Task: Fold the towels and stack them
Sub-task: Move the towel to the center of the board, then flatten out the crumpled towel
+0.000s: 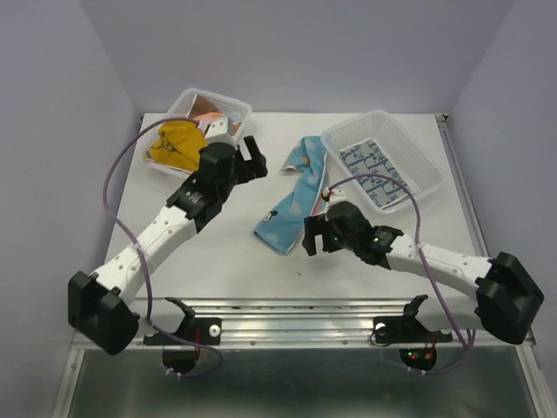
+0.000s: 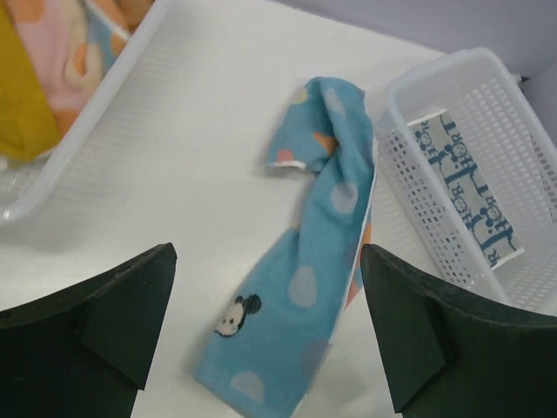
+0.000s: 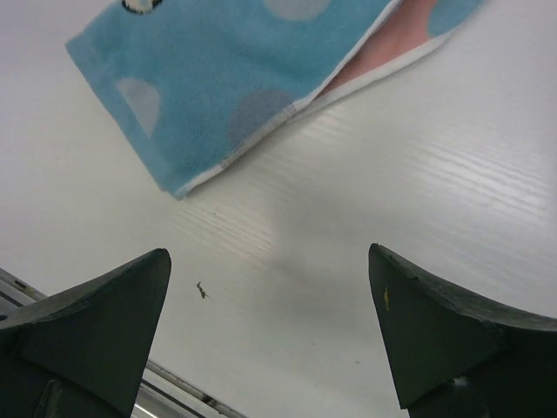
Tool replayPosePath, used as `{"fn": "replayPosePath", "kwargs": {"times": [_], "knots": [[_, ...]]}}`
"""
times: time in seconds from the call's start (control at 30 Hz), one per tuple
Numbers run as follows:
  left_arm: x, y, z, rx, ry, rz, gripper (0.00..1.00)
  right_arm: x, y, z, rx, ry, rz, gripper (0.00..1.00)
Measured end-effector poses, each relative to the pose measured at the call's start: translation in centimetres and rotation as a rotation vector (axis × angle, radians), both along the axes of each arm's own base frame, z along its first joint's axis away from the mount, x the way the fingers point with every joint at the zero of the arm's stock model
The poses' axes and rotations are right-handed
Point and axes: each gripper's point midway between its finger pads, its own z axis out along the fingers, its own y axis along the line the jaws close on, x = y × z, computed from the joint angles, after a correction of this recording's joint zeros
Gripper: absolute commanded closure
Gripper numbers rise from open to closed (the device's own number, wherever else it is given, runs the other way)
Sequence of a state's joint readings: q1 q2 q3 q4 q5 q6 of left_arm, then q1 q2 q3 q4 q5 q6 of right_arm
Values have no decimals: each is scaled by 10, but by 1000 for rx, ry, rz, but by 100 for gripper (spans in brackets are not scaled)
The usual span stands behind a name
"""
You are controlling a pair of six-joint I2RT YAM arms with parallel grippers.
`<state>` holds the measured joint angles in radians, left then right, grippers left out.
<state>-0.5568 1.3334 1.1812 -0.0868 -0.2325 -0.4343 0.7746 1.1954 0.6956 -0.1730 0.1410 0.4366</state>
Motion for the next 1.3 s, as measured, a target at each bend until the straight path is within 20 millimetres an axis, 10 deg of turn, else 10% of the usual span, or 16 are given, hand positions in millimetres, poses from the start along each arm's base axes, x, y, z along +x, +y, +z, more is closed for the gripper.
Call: {"fn": "replayPosePath", "kwargs": {"times": [0.33, 0.63, 1.17, 1.3], "knots": [[-108, 73, -153, -55, 320, 226, 1, -5, 69, -40, -72, 32, -4, 0], [-114, 84, -121, -178, 227, 286, 1, 10, 91, -58, -100, 18, -117, 17], [-115, 86, -135, -158, 257, 303, 1, 15, 86, -80, -96, 58, -238, 54], [-115, 86, -135, -159, 257, 303, 1, 15, 88, -80, -75, 65, -249, 78]]}}
